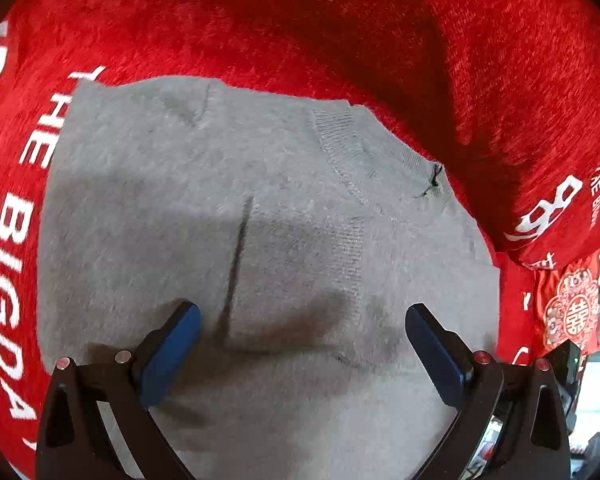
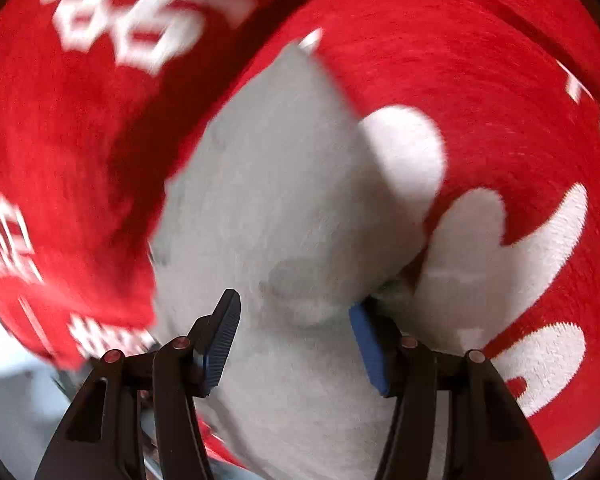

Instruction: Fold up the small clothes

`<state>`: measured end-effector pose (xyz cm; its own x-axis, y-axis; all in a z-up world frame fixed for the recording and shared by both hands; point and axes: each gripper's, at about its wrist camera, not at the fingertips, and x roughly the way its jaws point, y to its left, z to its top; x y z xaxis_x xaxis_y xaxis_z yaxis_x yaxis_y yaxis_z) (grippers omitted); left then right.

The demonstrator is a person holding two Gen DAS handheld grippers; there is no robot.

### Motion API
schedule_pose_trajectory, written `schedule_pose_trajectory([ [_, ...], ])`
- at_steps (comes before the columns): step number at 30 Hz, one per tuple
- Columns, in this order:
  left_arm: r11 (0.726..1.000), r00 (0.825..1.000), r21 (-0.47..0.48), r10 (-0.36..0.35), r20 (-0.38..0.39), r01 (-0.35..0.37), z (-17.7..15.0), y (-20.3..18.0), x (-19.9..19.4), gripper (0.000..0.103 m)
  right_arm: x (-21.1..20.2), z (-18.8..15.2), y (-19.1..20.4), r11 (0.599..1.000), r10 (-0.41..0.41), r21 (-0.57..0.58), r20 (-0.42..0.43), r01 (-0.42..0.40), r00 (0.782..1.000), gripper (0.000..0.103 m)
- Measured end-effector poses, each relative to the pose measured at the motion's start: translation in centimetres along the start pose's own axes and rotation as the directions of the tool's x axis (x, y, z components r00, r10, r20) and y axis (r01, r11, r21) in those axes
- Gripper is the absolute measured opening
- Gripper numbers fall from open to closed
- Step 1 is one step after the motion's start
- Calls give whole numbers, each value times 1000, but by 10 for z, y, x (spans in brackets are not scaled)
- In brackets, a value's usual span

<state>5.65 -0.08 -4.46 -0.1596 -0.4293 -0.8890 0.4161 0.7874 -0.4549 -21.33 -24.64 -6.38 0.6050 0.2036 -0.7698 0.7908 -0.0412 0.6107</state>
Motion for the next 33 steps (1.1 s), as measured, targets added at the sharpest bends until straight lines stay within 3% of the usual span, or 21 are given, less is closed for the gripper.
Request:
schedule_pose_trajectory([
  [1,1000,1000,0,7,-1,-7,1,-1,0,102,-1,3,-3,1000,14,25,7,-14,1000,61],
  [3,1000,1000,2,27,2,-27,3,-2,-1,72,-4,8,-3,999,10,30,12,-10,1000,61],
  [4,999,999,8,42,-9,-42,4,-2,0,47,-3,8,2,1000,-13,10,17,13,1000,51],
  [5,999,999,12,44,-20,-44,5,-1,0,21,-2,7,6,999,-39,-8,21,39,999,23],
  [6,1000,999,8,18,-27,-18,5,1,-1,17,1,8,11,996,-82,-41,15,82,997,11],
  [9,999,999,19,-32,12,31,1,1,-19,17,2,10,21,990,-88,-114,8,88,996,8],
  [13,997,998,73,-37,41,34,-15,-5,-39,16,-12,24,10,961,-160,-229,7,158,987,8],
  [18,986,991,99,131,17,-132,-34,16,-23,16,-5,28,2,957,-170,-240,-17,161,985,8],
  [21,987,989,61,147,25,-149,-32,32,-33,16,-11,23,5,929,-228,-308,-49,203,972,18],
  [23,979,981,72,188,54,-192,-30,34,-46,16,-17,14,13,901,-264,-368,-49,228,963,36],
  [27,972,976,101,203,79,-211,-28,27,-65,16,-42,10,28,854,-292,-426,87,301,952,45],
  [29,964,972,137,217,88,-227,-27,15,-64,16,-44,26,24,880,-290,-358,112,311,950,45],
  [31,959,971,162,221,96,-234,-24,4,-58,16,-41,48,13,926,-250,-264,101,268,963,45],
  [33,953,970,188,220,100,-236,-23,-10,-51,16,-30,63,5,948,-224,-211,82,237,971,45],
])
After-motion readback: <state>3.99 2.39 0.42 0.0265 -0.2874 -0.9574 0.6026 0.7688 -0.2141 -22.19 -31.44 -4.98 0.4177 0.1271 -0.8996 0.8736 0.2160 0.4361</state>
